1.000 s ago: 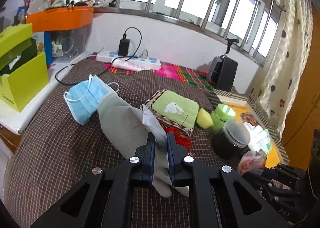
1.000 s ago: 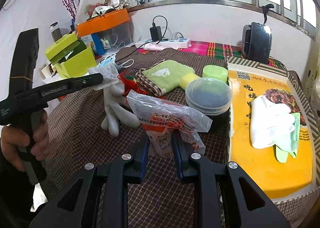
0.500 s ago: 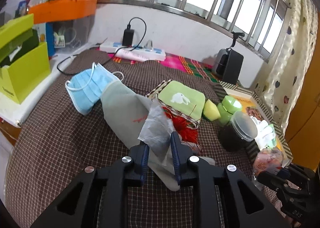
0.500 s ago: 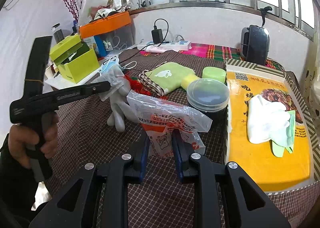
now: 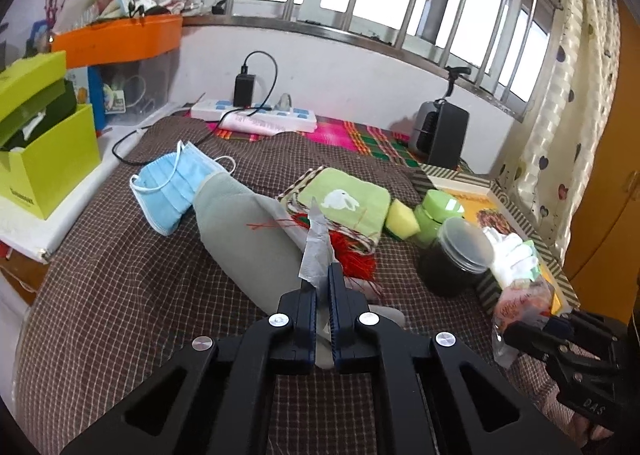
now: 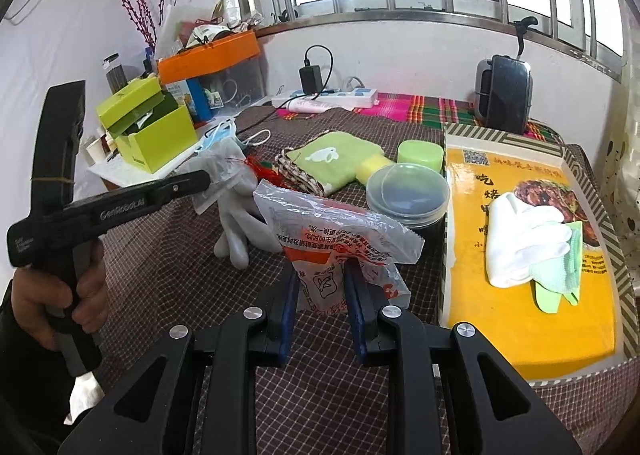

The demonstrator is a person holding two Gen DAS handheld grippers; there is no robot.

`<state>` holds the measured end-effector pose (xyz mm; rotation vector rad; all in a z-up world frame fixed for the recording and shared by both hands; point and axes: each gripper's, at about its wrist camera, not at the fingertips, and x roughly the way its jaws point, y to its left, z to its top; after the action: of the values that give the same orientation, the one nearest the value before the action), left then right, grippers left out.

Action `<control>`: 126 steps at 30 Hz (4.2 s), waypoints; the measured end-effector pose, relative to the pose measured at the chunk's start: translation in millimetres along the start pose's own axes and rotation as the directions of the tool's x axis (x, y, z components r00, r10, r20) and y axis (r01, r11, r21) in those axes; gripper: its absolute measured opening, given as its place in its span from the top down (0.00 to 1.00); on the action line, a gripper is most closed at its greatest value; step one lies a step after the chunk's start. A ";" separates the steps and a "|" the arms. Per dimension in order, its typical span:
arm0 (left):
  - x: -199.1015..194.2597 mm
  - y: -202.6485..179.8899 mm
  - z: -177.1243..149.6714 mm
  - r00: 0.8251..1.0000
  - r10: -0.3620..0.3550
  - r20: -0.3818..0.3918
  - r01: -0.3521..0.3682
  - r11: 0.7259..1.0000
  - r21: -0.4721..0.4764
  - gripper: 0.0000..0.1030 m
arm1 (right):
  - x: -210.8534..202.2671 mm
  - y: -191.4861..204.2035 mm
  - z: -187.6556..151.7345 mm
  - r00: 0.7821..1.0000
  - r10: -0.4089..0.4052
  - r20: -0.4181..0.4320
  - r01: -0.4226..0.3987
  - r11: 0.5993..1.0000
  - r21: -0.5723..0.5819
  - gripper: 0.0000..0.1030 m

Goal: Organize soft objects
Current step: 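Lift the gray glove with left gripper while right gripper holds the bag, then lower the gray piece and plastic bag onto the yellow box, open both grippers, then withdraw both open grippers from the box toward the gray work glove, then grasp the gray work glove with left gripper while right gripper reaches toward the red tassel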

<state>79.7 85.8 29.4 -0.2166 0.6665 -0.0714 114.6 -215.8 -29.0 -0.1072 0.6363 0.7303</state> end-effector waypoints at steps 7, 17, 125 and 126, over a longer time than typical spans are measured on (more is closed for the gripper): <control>-19.8 -14.7 -7.0 1.000 -0.027 0.011 0.027 0.999 0.022 0.95 | -14.8 3.3 -0.5 1.000 -0.003 0.024 0.003 1.000 -0.004 0.77; -37.7 -42.0 -17.5 0.997 -0.083 0.004 0.082 0.994 0.073 0.95 | -39.4 -7.3 -4.9 0.998 -0.048 0.046 0.047 0.998 0.033 0.77; 17.8 -3.1 -12.8 0.995 0.082 -0.064 -0.085 0.996 -0.037 0.58 | 17.9 9.9 23.0 0.999 0.011 -0.030 -0.013 0.999 -0.041 0.58; 22.6 1.1 -12.2 0.994 0.087 -0.071 -0.090 0.995 -0.045 0.58 | 21.5 11.1 24.4 0.999 0.014 -0.033 -0.016 0.999 -0.043 0.58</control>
<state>89.8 81.7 6.2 -0.2313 0.7462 0.0220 131.8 -187.4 -20.4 -0.1547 0.6535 0.7582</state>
